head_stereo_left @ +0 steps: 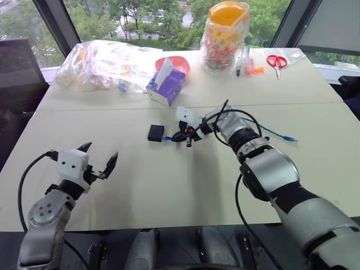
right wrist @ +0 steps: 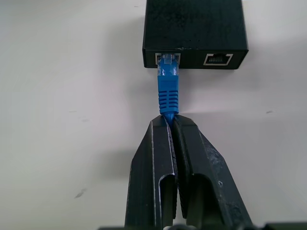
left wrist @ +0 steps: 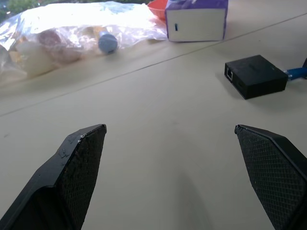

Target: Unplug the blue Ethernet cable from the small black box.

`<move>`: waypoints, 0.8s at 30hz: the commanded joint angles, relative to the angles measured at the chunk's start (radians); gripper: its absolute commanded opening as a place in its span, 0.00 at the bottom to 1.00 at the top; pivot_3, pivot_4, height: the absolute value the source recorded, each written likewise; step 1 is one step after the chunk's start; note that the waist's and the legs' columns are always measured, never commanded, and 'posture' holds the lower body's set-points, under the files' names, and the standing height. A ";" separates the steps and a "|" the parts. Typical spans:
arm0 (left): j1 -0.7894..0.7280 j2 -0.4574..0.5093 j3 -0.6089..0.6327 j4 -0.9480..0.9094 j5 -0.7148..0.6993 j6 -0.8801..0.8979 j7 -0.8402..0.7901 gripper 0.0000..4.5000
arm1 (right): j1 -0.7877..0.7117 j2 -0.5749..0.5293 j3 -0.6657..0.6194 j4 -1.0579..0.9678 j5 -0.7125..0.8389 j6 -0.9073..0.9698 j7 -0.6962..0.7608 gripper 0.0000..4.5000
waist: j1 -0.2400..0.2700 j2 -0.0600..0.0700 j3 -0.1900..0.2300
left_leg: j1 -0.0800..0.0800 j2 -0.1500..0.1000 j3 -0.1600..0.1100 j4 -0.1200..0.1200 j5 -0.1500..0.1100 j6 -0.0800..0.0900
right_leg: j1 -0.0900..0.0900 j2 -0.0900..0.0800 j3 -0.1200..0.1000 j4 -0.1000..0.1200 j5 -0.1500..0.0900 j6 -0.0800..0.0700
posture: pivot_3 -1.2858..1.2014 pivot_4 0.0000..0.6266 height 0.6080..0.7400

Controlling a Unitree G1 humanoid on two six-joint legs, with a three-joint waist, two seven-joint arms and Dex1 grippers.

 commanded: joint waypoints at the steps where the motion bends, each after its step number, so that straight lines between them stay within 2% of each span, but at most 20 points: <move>1: -0.018 0.076 -0.028 -0.059 0.007 -0.088 -0.117 1.00 | -0.041 -0.020 -0.044 -0.019 0.036 0.057 0.115 0.01 | -0.001 0.001 0.000 | 0.000 0.000 0.000 0.000 0.000 0.000 | 0.000 0.000 0.000 0.000 0.000 0.000 | 0.52 0.24 1.00; 9: -0.092 0.270 -0.075 -0.024 -0.070 -0.111 -0.407 1.00 | -0.109 -0.085 -0.062 -0.077 0.079 0.168 0.368 0.01 | -0.009 0.005 0.004 | 0.000 0.000 0.000 0.000 0.000 0.000 | -0.001 0.001 0.000 0.001 0.000 0.000 | 0.52 0.24 1.00; 14: -0.245 0.307 -0.093 0.137 -0.041 -0.205 -0.479 1.00 | -0.089 -0.174 0.130 -0.273 0.305 0.299 0.370 0.01 | -0.010 0.007 0.005 | 0.000 0.000 0.001 0.000 0.000 0.000 | -0.002 0.001 0.000 0.002 0.000 0.000 | 0.52 0.24 1.00; 19: -0.404 0.329 -0.159 0.247 -0.009 -0.312 -0.575 1.00 | -0.029 -0.357 0.371 -0.641 0.624 0.504 0.370 0.01 | -0.002 0.006 0.007 | -0.002 0.000 0.000 0.000 0.000 0.000 | -0.003 0.000 0.000 0.001 -0.001 0.001 | 0.52 0.24 1.00; 24: -0.461 0.325 -0.204 0.286 -0.006 -0.388 -0.635 1.00 | -0.035 -0.456 0.481 -0.824 0.815 0.633 0.370 0.01 | -0.011 0.007 0.008 | -0.003 0.000 0.000 -0.001 0.000 0.000 | -0.005 0.000 0.000 0.002 -0.001 0.001 | 0.52 0.24 1.00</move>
